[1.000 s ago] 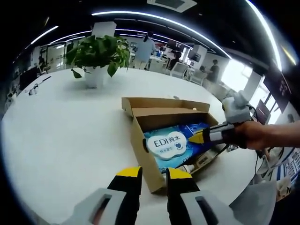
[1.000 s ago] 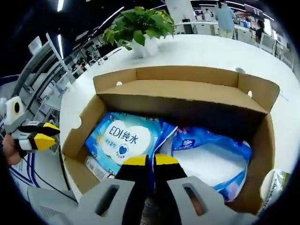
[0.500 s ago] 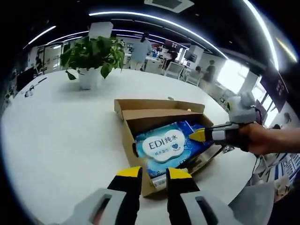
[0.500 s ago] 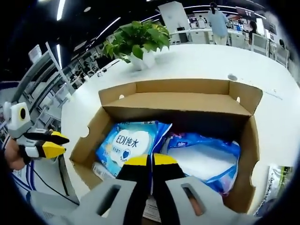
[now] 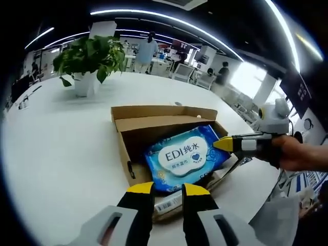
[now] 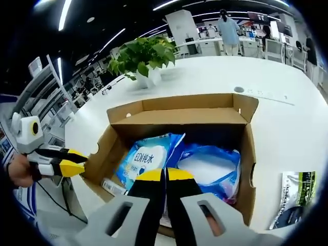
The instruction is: Operate the shoe box by opening the lid, removing the specified soft item, and placing it in the target area until the item is outside and the box remains undamaged.
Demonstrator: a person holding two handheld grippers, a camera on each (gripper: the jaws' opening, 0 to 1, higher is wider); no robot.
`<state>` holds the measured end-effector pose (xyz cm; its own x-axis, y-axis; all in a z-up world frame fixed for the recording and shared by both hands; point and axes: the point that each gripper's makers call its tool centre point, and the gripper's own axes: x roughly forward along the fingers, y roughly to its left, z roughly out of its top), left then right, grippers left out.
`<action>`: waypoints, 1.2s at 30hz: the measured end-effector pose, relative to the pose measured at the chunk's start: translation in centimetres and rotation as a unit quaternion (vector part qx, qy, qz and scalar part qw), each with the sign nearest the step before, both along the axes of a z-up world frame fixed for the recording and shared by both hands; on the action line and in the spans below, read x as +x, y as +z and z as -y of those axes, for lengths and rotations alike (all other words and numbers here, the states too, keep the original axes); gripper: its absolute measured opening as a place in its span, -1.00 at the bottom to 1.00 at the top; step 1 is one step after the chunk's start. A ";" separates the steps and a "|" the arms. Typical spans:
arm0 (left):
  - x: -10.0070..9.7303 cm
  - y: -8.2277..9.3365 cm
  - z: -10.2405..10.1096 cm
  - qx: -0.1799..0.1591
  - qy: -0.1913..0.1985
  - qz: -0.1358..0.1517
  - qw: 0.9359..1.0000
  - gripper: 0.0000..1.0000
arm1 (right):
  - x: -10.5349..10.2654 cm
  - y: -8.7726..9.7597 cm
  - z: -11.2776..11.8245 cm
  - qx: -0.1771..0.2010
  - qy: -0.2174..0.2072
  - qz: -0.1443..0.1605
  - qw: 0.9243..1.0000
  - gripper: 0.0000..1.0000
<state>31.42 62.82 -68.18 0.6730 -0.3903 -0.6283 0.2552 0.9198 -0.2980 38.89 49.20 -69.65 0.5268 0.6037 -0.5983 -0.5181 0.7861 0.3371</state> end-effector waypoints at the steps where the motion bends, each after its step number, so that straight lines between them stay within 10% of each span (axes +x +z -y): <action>1: 0.2 -0.1 0.1 0.002 -0.004 -0.001 1.000 -0.59 | 0.0 0.0 0.2 0.000 -0.002 0.001 1.000 -1.00; 36: 5.5 -5.1 4.5 0.031 -0.079 -0.097 0.992 -0.57 | 0.0 -0.3 4.5 0.016 -0.056 -0.010 0.998 -1.00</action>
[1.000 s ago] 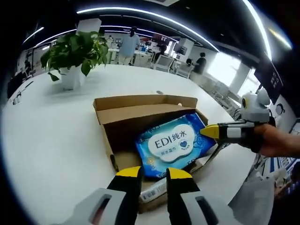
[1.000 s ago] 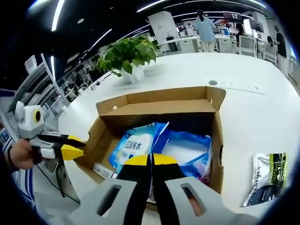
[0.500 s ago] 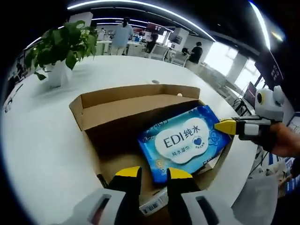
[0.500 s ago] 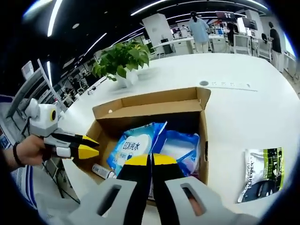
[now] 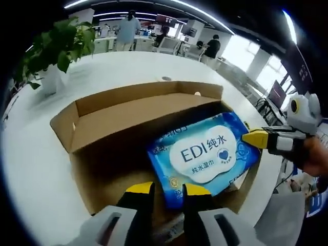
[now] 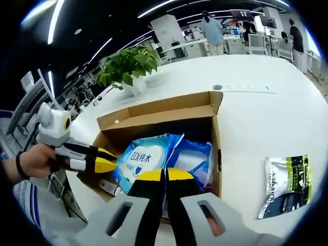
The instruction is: Operate the shoe box by opening the lid, removing the specified soft item, and placing it in the target area until the item is outside and the box remains undamaged.
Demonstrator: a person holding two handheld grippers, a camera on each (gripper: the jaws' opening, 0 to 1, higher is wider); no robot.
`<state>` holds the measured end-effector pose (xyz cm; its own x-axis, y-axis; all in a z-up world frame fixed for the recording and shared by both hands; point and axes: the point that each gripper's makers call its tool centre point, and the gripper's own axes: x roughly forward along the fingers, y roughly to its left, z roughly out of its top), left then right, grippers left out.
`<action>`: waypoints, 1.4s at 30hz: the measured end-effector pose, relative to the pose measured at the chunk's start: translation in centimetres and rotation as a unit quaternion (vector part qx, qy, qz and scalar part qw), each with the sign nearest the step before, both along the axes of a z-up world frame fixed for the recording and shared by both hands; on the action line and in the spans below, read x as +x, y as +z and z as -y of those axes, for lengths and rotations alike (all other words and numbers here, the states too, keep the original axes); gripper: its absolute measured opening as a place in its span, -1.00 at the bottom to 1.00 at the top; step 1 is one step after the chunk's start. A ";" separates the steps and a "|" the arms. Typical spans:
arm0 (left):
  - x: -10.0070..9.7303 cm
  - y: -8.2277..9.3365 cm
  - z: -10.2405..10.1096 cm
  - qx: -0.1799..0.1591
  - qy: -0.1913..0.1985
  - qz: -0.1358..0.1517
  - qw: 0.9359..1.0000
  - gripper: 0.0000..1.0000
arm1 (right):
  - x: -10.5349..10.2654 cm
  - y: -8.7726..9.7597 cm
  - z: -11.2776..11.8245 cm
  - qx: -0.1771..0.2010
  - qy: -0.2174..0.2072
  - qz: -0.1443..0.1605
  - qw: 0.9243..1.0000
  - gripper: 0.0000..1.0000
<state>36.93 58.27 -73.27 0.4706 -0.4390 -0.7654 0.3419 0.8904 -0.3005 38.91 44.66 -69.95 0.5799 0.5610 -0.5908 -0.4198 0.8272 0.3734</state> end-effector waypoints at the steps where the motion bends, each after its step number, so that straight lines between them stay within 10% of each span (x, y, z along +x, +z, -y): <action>1: 0.2 -0.2 0.1 -0.005 0.004 -0.005 1.000 -0.58 | 0.0 -0.1 0.2 0.003 -0.003 -0.003 1.000 -1.00; 14: 0.3 -1.3 0.9 -0.062 0.029 -0.073 0.995 -0.77 | -0.2 -0.7 0.5 0.024 -0.020 -0.012 0.999 -1.00; 42: -0.2 2.7 -0.1 -0.100 0.062 -0.011 0.993 -0.96 | -0.5 0.5 0.1 0.055 -0.043 -0.010 0.997 -1.00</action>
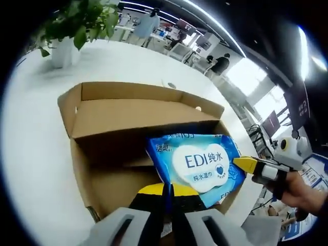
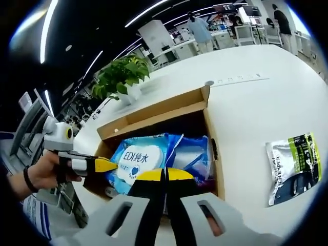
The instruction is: Operate the shoe box by opening the lid, removing the specified soft item, and placing it in the target area until the item is outside and the box remains undamaged.
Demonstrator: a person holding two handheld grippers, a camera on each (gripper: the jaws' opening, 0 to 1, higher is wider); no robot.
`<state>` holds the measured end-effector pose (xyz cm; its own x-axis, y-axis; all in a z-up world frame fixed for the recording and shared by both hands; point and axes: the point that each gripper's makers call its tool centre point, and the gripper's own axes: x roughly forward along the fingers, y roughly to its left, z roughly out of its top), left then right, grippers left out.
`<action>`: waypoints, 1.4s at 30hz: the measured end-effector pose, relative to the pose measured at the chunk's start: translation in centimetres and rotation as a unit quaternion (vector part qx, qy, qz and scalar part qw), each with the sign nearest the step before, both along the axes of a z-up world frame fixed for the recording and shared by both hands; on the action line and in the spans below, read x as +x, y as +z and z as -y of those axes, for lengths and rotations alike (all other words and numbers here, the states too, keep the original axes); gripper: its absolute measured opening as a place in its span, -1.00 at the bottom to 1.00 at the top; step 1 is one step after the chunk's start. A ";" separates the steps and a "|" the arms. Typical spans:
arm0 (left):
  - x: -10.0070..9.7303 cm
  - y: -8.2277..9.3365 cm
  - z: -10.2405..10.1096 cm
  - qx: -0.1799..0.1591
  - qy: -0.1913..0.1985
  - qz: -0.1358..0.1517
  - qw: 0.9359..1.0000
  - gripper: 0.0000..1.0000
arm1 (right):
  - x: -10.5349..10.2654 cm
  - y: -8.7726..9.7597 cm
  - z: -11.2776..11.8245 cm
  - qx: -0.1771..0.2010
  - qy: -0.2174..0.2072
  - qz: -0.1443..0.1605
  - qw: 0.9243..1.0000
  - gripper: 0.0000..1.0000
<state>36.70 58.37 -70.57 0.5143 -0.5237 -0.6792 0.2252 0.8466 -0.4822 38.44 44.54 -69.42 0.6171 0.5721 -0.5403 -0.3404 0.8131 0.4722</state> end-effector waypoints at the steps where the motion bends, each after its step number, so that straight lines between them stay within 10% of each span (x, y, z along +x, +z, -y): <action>1: 0.0 0.3 0.0 0.002 0.000 0.005 1.000 -0.96 | 0.0 0.2 0.0 0.001 0.000 0.002 1.000 -1.00; 18: 0.4 5.3 5.1 0.000 -0.030 0.055 0.998 -0.96 | -0.7 3.7 5.5 0.031 -0.037 0.036 0.998 -1.00; 42: -1.1 5.0 23.6 -0.005 -0.178 0.052 0.983 -1.00 | -5.9 3.1 23.3 0.046 -0.187 0.033 0.981 -1.00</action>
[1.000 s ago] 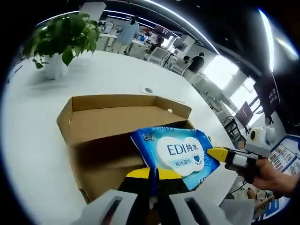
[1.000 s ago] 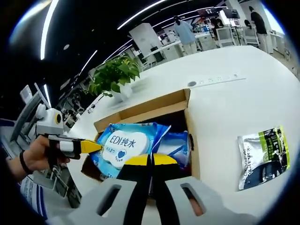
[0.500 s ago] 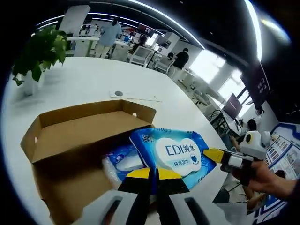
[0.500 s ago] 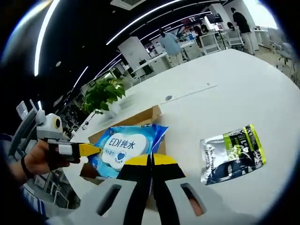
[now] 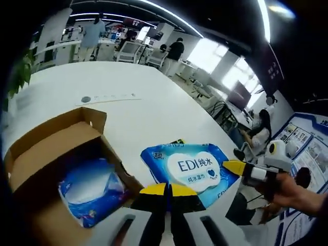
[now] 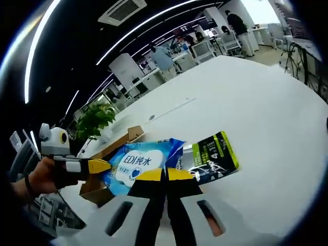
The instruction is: Operate the shoe box by opening the lid, removing the specified soft item, and placing it in the target area until the item is outside and the box remains undamaged.
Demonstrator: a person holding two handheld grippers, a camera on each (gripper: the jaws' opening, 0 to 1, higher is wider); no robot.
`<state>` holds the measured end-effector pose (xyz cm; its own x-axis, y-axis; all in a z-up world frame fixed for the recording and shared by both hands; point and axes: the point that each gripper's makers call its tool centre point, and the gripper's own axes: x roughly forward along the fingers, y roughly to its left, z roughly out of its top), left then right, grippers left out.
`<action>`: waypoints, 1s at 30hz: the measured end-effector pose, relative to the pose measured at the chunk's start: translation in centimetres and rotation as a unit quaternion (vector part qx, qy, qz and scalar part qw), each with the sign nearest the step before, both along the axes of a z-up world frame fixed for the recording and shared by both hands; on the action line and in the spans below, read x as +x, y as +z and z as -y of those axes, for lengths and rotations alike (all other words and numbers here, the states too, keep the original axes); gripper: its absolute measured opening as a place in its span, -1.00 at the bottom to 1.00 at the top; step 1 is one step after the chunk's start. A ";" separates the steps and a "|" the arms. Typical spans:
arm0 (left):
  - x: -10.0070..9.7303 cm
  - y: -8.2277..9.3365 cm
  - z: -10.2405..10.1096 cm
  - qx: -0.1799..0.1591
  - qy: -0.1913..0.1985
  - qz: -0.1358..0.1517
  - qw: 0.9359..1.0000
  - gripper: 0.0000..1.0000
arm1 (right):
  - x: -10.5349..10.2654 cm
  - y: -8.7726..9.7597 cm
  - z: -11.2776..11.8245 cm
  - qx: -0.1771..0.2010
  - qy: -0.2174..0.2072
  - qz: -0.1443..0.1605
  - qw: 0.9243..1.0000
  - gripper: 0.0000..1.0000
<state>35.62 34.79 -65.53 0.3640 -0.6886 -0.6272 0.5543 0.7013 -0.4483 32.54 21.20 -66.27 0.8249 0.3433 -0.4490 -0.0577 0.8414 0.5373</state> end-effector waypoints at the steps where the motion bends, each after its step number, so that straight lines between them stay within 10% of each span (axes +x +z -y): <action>1: -0.1 0.0 0.4 0.001 -0.004 0.001 1.000 -1.00 | -0.2 0.1 0.4 0.001 -0.004 0.002 1.000 -1.00; 13: -0.4 -0.7 4.8 0.005 -0.028 -0.001 1.000 -1.00 | -0.8 -0.8 4.9 0.005 -0.026 -0.006 1.000 -1.00; 30: 2.2 -2.6 5.1 0.016 0.035 -0.004 0.999 -1.00 | 5.7 -2.3 5.4 -0.019 0.039 -0.020 0.999 -1.00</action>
<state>37.87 29.65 -68.14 0.4057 -0.6415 -0.6511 0.4998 0.7521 -0.4296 38.29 15.83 -68.59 0.7776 0.3876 -0.4951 -0.1031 0.8553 0.5077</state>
